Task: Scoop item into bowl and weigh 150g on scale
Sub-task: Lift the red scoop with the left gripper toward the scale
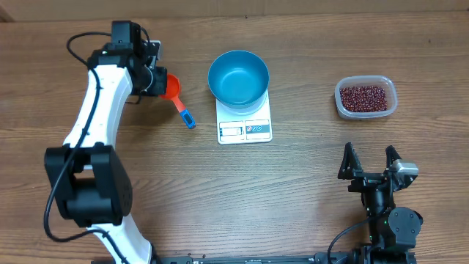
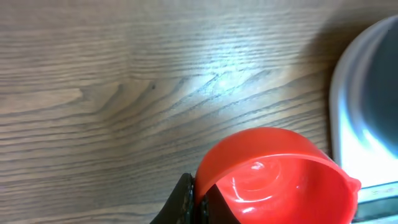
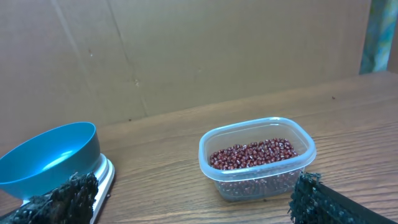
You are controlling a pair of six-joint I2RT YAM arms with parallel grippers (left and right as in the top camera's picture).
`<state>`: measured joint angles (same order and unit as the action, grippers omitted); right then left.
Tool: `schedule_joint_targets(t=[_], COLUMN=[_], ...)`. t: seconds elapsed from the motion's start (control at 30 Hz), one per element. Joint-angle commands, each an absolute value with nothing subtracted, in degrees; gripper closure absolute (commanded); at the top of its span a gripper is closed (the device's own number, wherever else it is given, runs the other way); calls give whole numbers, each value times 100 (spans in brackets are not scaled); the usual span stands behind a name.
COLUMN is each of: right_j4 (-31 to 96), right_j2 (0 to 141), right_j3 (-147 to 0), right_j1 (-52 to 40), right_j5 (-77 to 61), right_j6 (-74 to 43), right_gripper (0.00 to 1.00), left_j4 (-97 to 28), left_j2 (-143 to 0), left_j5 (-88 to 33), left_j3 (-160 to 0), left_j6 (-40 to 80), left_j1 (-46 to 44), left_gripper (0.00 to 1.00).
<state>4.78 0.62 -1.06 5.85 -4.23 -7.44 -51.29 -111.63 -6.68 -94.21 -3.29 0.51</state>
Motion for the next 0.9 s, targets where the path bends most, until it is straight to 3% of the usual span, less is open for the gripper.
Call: schedule_joint_targets(t=[0.0, 0.5, 0.87], right_j4=[462, 462, 462], right_j2=[16, 16, 16], right_j3=[-47, -47, -47], right_j1=[541, 541, 541], right_j5=[-370, -368, -370], right_j6=[-768, -768, -768], right_gripper=[0, 0, 0], left_j4=[-5151, -5417, -5747], left_j2=[-10814, -10064, -9618], left_j5=[-755, -746, -753], left_j3=[-9467, -9467, -9467], left_j6=[-130, 530, 2342], left_j1=[73, 71, 71], left_gripper=[96, 96, 96])
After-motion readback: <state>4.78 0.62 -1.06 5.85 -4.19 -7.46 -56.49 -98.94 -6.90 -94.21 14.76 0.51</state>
